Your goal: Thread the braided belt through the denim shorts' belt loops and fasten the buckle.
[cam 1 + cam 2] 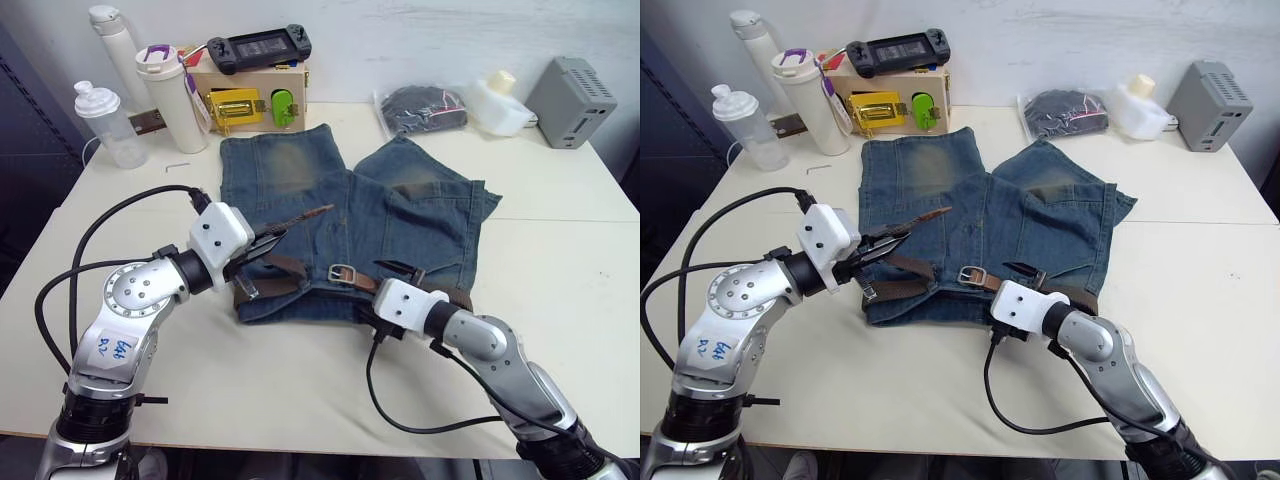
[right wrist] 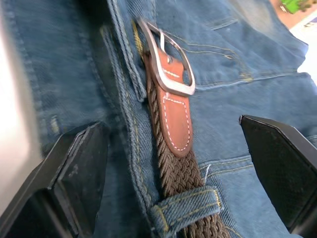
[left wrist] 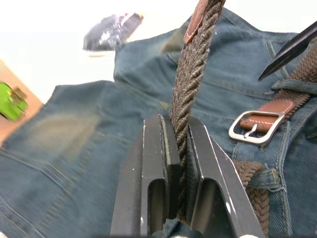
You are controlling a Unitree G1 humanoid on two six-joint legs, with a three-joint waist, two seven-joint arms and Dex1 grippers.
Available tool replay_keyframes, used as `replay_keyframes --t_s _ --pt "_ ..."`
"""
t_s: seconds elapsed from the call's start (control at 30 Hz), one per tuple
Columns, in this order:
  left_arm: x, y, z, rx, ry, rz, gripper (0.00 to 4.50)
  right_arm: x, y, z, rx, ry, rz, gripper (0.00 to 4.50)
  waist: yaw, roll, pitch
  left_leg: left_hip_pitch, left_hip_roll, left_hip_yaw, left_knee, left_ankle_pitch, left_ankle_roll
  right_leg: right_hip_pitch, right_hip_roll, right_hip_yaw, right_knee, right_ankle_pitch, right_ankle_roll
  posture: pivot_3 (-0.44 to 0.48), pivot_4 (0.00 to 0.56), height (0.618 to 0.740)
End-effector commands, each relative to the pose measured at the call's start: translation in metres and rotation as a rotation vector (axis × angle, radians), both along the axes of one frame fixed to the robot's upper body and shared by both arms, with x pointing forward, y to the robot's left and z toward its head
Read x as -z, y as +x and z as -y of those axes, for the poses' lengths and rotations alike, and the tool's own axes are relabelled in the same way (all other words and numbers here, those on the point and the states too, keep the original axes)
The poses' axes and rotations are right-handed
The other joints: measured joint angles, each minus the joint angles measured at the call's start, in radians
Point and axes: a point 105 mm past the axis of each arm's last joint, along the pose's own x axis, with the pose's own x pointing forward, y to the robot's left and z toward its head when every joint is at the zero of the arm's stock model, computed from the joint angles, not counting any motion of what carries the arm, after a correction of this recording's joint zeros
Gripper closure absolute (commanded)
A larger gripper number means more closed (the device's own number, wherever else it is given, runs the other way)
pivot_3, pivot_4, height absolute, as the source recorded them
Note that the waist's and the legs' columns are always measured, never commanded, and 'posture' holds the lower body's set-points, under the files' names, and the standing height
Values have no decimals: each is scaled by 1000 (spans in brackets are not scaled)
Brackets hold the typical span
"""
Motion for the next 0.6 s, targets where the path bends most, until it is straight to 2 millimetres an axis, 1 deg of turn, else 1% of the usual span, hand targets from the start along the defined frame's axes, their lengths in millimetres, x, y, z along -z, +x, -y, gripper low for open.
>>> replay_keyframes --t_s 0.03,0.27,0.3,0.37,0.4,0.43,0.5,0.53,0.6 --pt "-14 -4 -2 -8 -7 58 4500 -3 5 -1 42 14 32 39 0 0 0 0 0 0 0 0 0 0 0 0 0 0 0 0 150 740" --pt "-3 -4 -4 -14 -6 22 4500 -4 5 -11 49 51 8 39 -1 0 0 0 0 0 0 0 0 0 0 0 0 0 0 0 150 740" --pt "0 -4 -3 -13 -6 15 4500 -3 5 -11 55 51 -1 269 -1 0 0 0 0 0 0 0 0 0 0 0 0 0 0 0 150 740" --pt "3 -4 -2 -12 -7 7 4500 0 6 -10 70 56 -27 835 0 0 0 0 0 0 0 0 0 0 0 0 0 0 0 0 150 740" --pt "3 -5 -2 -11 -15 1 4500 3 6 -8 86 61 -57 1235 0 0 0 0 0 0 0 0 0 0 0 0 0 0 0 0 150 740" --pt "4 -5 -1 -12 -22 -6 4500 6 6 -6 97 57 -87 1770 0 0 0 0 0 0 0 0 0 0 0 0 0 0 0 0 150 740" --pt "7 -5 0 -12 -22 -17 4500 10 5 -4 120 70 -138 2621 1 0 0 0 0 0 0 0 0 0 0 0 0 0 0 0 150 740" --pt "10 -5 0 -13 -20 -23 4500 8 5 -4 129 88 -155 2975 1 0 0 0 0 0 0 0 0 0 0 0 0 0 0 0 150 740" --pt "14 -4 0 -15 -8 -39 4500 1 7 -6 142 136 -172 4073 1 0 0 0 0 0 0 0 0 0 0 0 0 0 0 0 150 740"
